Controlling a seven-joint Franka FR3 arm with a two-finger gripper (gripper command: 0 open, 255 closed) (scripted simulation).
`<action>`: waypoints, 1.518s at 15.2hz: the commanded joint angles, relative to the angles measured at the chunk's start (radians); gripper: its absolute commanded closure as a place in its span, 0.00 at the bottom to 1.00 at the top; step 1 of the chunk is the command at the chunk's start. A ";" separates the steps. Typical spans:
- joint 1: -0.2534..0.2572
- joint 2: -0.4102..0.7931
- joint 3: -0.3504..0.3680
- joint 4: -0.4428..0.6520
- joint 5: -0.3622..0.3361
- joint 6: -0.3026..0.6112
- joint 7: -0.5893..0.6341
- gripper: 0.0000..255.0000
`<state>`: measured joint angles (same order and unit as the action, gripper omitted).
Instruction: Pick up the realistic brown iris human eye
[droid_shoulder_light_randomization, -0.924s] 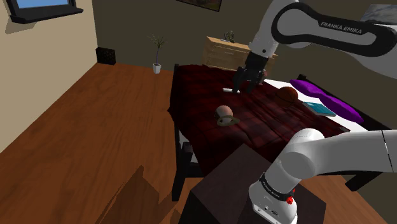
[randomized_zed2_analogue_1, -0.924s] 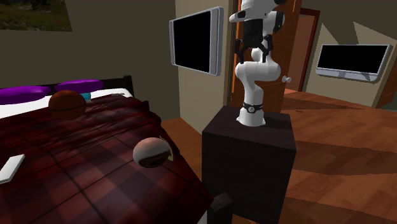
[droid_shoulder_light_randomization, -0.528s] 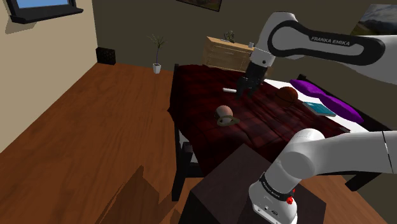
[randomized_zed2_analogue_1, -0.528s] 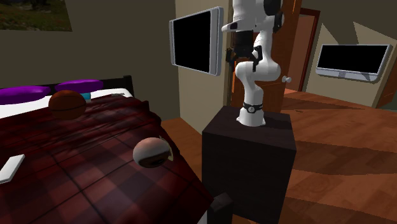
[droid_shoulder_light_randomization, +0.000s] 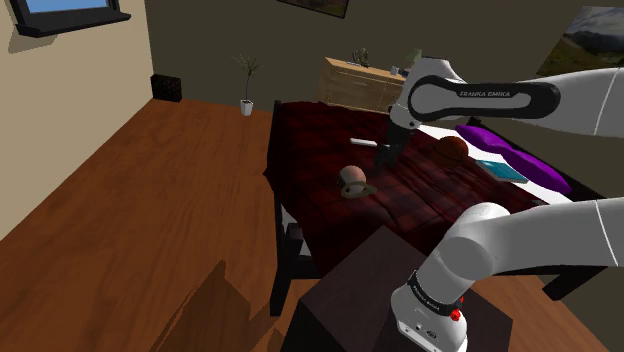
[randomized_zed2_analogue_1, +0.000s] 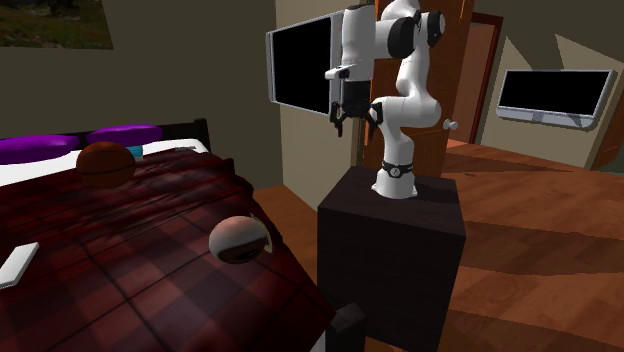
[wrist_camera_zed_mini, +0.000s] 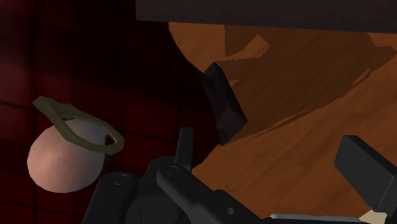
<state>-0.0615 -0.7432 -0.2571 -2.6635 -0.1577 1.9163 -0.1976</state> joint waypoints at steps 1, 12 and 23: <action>-0.008 0.043 -0.039 -0.012 -0.040 0.061 -0.064 0.00; -0.009 0.402 -0.268 0.010 -0.173 0.445 -0.399 0.00; 0.006 0.927 -0.365 0.220 0.158 0.782 -0.942 0.00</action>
<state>-0.0434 0.1175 -0.6341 -2.4736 -0.0701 2.6650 -1.0628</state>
